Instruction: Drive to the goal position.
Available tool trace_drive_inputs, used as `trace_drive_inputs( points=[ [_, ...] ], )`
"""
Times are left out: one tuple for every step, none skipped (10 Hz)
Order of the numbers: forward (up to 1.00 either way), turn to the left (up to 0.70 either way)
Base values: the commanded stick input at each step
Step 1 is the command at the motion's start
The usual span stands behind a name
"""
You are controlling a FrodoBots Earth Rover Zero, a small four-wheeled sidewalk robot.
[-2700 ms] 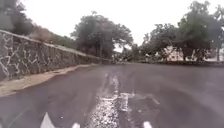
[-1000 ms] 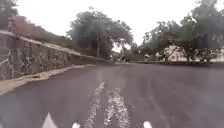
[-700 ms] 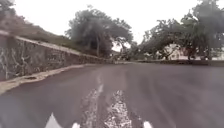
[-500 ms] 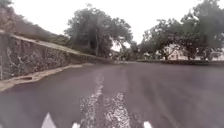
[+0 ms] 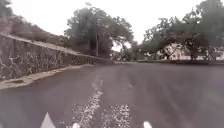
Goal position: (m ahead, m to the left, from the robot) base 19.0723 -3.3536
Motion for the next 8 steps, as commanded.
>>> trace_drive_inputs(
  points=[
    [0.85, -0.18],
    [0.85, 0.0],
    [0.85, 0.0],
    [0.85, -0.18],
    [0.85, -0.11],
    [0.85, -0.04],
    [0.85, 0.0],
    [0.85, 0.0]
  ],
)
